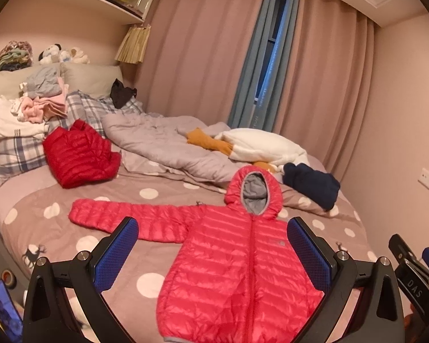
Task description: Fold large clothes
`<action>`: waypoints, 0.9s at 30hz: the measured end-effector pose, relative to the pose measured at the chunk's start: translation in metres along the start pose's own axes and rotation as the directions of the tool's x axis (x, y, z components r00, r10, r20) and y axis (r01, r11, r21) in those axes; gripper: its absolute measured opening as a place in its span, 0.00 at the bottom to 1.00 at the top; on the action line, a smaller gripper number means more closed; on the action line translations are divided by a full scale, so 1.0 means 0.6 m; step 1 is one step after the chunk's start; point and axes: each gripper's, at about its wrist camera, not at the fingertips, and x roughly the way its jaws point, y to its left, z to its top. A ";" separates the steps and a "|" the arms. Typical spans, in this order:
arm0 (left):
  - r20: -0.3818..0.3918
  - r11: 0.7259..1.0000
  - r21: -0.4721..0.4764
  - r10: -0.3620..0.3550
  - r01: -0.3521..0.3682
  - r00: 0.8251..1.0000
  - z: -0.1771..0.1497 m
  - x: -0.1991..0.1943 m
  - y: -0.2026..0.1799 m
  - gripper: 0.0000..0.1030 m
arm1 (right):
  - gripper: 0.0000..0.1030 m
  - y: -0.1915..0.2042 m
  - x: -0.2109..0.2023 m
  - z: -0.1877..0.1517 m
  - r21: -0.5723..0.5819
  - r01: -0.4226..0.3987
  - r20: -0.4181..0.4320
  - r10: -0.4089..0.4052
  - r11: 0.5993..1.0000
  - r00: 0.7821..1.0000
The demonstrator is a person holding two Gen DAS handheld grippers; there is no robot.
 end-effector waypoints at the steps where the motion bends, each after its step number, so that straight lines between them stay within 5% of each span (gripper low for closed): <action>1: -0.003 1.000 0.000 -0.001 0.001 1.000 0.000 0.000 -0.001 1.00 | 1.00 -0.001 -0.001 0.000 -0.002 0.001 -0.001 -0.001 1.000 1.000; 27: -0.005 0.999 -0.002 0.043 -0.043 0.999 -0.003 0.005 -0.003 1.00 | 1.00 0.000 0.001 0.000 0.003 -0.055 -0.023 0.055 0.999 0.998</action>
